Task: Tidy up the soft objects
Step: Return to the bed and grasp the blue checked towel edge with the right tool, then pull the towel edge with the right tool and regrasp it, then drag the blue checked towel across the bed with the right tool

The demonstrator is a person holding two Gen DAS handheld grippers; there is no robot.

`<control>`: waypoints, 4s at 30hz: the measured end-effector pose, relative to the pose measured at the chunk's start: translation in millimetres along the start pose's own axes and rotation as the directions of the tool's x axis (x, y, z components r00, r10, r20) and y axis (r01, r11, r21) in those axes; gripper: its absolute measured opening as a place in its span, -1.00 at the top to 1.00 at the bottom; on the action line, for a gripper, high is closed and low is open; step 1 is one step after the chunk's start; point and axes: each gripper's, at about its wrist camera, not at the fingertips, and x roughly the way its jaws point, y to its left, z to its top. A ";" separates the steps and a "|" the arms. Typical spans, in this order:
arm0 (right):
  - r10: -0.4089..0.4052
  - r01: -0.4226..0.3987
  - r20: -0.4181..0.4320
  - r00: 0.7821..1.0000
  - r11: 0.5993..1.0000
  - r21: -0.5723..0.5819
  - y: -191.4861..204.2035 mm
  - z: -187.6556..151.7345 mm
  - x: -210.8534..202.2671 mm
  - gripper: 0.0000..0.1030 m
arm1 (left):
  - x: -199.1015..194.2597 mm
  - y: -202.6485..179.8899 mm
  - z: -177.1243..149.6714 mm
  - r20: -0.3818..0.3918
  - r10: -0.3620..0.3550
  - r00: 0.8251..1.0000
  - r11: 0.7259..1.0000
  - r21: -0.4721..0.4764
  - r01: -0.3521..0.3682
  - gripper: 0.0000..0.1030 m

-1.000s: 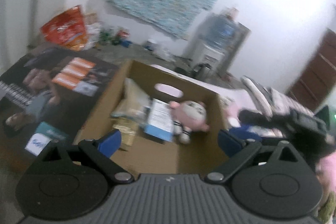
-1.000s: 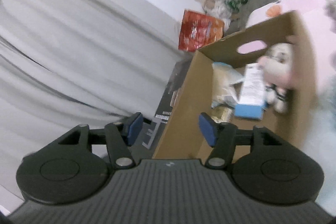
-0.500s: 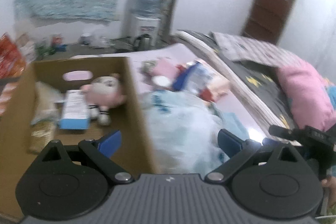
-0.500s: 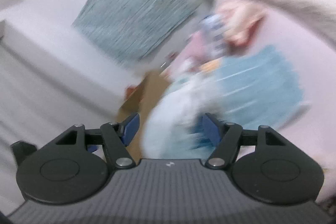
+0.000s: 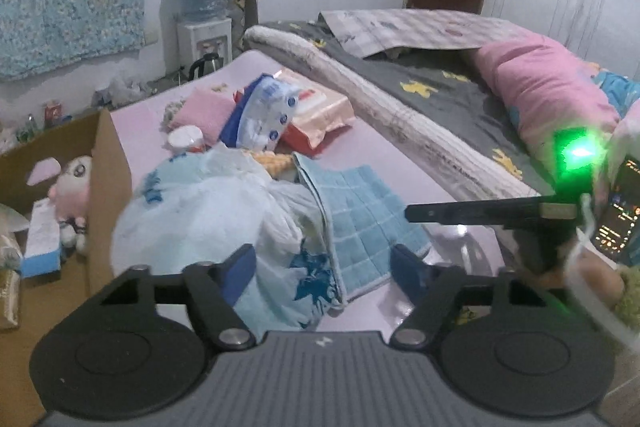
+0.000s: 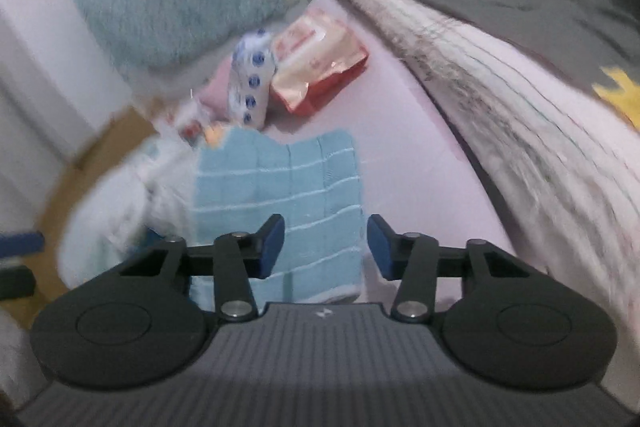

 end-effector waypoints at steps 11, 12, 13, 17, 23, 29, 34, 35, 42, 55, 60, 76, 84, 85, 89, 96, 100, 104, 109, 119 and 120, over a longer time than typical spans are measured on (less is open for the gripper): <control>-0.076 0.059 -0.069 0.995 0.974 -0.221 13.2 -12.0 3.3 0.86 | 14.5 -16.0 -2.8 -0.028 -0.014 1.000 1.000 -0.019 0.013 -0.11; -0.077 0.060 -0.070 0.995 0.975 -0.215 10.5 -15.4 -3.4 0.87 | 15.8 -19.3 -3.9 -0.032 -0.022 0.999 1.000 -0.012 0.022 -0.11; -0.080 0.063 -0.072 0.994 0.976 -0.208 7.2 -19.8 -12.1 0.87 | 16.9 -22.1 -5.3 -0.034 -0.029 0.999 1.000 -0.006 0.029 -0.11; -0.076 0.060 -0.087 0.993 0.984 -0.170 -9.8 -36.7 -44.4 0.87 | 23.8 -35.7 -11.4 -0.056 -0.062 0.996 0.998 0.023 0.063 -0.11; -0.028 0.026 -0.056 0.998 0.999 -0.022 -38.2 -53.8 -83.6 0.78 | 42.7 -61.4 -22.8 -0.110 -0.092 0.990 0.991 0.083 0.101 -0.07; 0.065 -0.063 -0.009 0.998 0.984 0.165 -60.1 -62.7 -90.9 0.48 | 64.6 -79.8 -33.2 -0.145 -0.041 0.989 0.987 0.149 0.062 0.01; 0.068 -0.063 -0.019 0.998 0.978 0.197 -60.5 -68.2 -75.5 0.48 | 80.8 -87.8 -38.7 -0.153 0.009 0.988 0.982 0.189 0.020 0.10; 0.073 -0.069 -0.012 0.997 0.977 0.204 -60.8 -68.6 -76.2 0.55 | 83.8 -89.9 -39.2 -0.156 0.015 0.988 0.981 0.193 0.015 0.12; 0.126 -0.133 0.047 0.991 0.967 0.218 -59.4 -63.3 -97.6 0.97 | 89.0 -95.9 -47.6 -0.166 0.009 0.986 0.977 0.210 0.027 0.19; 0.186 -0.191 0.049 0.981 0.913 0.361 -72.7 -84.4 -83.9 0.20 | 98.3 -91.6 -37.5 -0.101 0.060 0.993 0.979 0.198 -0.039 0.22; 0.191 -0.194 0.045 0.981 0.913 0.359 -66.6 -86.9 -70.4 0.65 | 106.9 -92.4 -40.2 -0.115 0.072 0.991 0.979 0.196 -0.049 0.29; 0.280 -0.315 0.146 0.949 0.870 0.380 -75.5 -82.4 -102.2 0.92 | 115.5 -108.5 -48.3 -0.154 -0.005 0.988 0.981 0.190 0.035 0.37; 0.361 -0.399 0.168 0.917 0.826 0.400 -76.5 -80.6 -89.2 0.86 | 115.2 -101.4 -51.3 -0.163 -0.049 0.985 0.987 0.144 0.073 0.37; 0.373 -0.409 0.169 0.912 0.816 0.408 -77.3 -79.9 -84.1 0.86 | 115.4 -99.7 -51.5 -0.163 -0.057 0.985 0.987 0.136 0.079 0.37; 0.395 -0.425 0.160 0.905 0.802 0.420 -76.6 -77.8 -65.1 0.85 | 115.3 -94.3 -51.7 -0.164 -0.084 0.983 0.988 0.116 0.104 0.37; 0.444 -0.462 0.151 0.883 0.769 0.443 -77.8 -73.5 -40.6 0.84 | 116.0 -84.0 -50.3 -0.163 -0.135 0.977 0.986 0.071 0.148 0.36; 0.448 -0.441 0.097 0.889 0.780 0.444 -73.7 -70.7 -23.7 0.84 | 113.7 -80.0 -50.4 -0.167 -0.153 0.974 0.984 0.061 0.165 0.35; 0.457 -0.429 0.057 0.888 0.775 0.463 -74.2 -71.0 -12.2 0.85 | 106.9 -73.5 -51.3 -0.176 -0.155 0.972 0.985 0.049 0.166 0.35; 0.432 -0.408 0.049 0.900 0.802 0.436 -72.8 -65.1 -17.9 0.84 | 103.6 -70.7 -55.6 -0.178 -0.067 0.982 0.993 0.081 0.082 0.34; 0.168 -0.212 0.146 0.975 0.901 0.379 -82.7 -50.9 -47.2 0.61 | 104.6 -70.0 -56.6 -0.183 -0.069 0.981 0.994 0.075 0.084 0.34; 0.152 -0.195 0.141 0.978 0.906 0.376 -82.5 -51.3 -46.6 0.59 | 104.9 -70.0 -56.7 -0.183 -0.069 0.981 0.994 0.074 0.084 0.34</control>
